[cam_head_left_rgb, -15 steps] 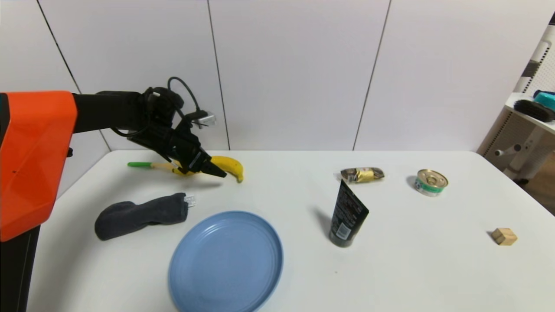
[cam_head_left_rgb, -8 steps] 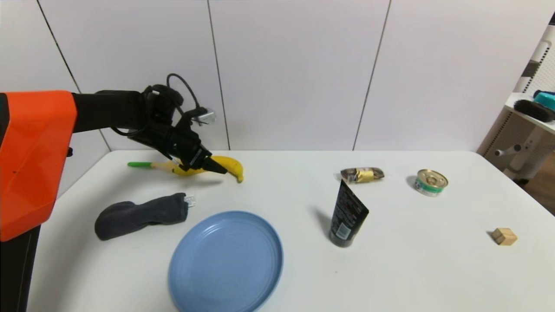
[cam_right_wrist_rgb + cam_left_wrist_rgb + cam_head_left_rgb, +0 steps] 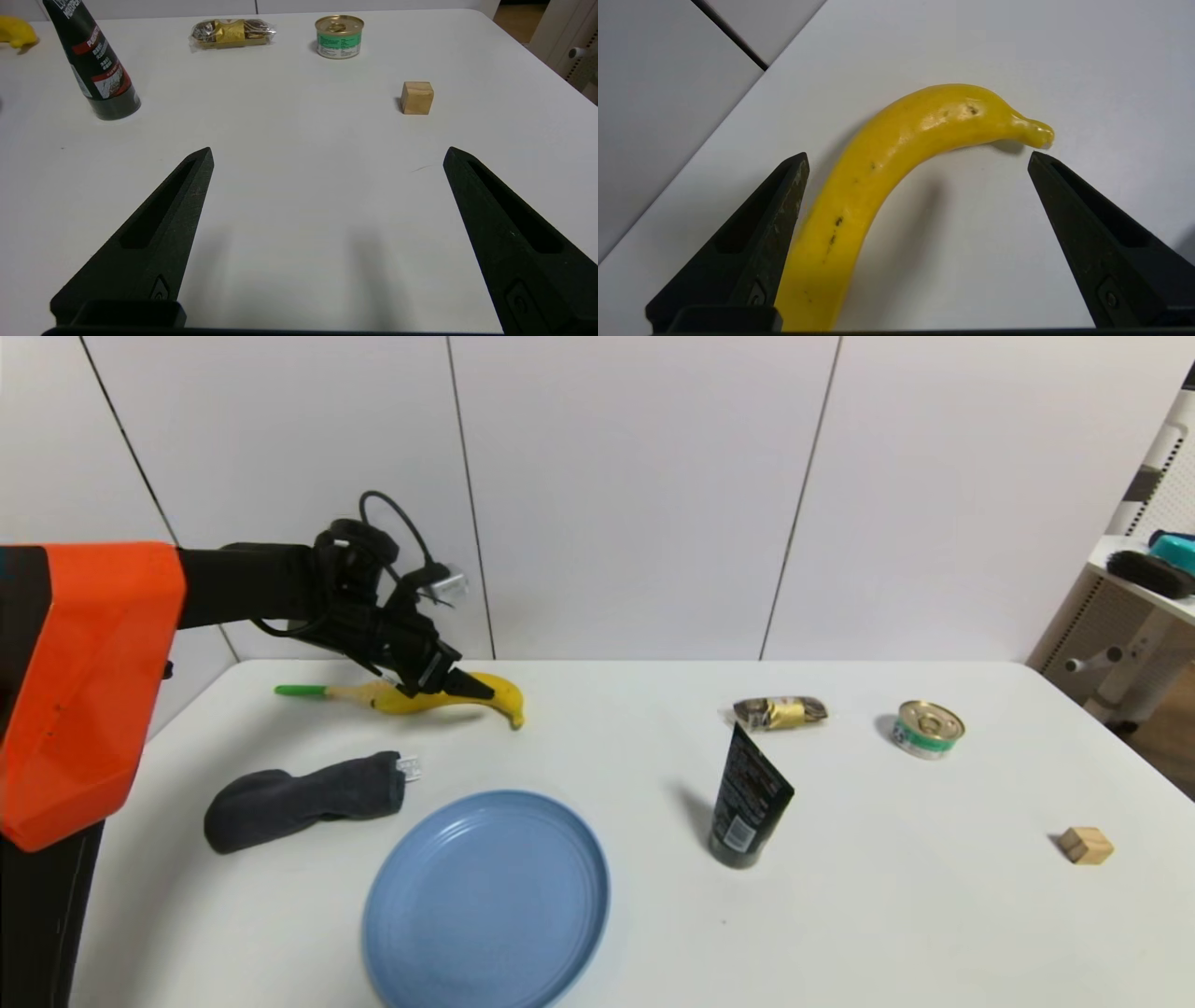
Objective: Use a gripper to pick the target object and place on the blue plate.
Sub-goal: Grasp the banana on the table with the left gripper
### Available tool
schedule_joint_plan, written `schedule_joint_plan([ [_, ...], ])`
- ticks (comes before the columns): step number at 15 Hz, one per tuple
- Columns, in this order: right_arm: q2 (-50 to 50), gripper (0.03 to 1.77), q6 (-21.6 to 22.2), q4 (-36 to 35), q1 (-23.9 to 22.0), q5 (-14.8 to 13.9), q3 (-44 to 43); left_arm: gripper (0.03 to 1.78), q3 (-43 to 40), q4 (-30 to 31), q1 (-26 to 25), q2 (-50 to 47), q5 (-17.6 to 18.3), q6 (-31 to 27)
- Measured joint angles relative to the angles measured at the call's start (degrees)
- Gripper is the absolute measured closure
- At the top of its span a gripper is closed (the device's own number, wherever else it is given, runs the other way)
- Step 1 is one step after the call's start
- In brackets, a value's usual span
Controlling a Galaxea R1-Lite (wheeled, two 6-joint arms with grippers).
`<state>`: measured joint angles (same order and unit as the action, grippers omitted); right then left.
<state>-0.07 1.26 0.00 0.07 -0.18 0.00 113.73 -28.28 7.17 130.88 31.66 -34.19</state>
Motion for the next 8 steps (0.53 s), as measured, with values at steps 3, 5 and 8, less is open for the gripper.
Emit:
schedule_joint_plan([
  [3,0.0,0.1,0.0,0.0,0.0,0.0,0.0,0.12,0.0,2.0,-0.4,1.9,0.0,0.2],
  [5,0.0,0.1,0.0,0.0,0.0,0.0,0.0,0.12,0.0,2.1,-0.8,2.6,0.0,0.1],
  [8,0.0,0.1,0.0,0.0,0.0,0.0,0.0,0.12,0.0,2.1,-1.1,3.4,0.0,0.1],
])
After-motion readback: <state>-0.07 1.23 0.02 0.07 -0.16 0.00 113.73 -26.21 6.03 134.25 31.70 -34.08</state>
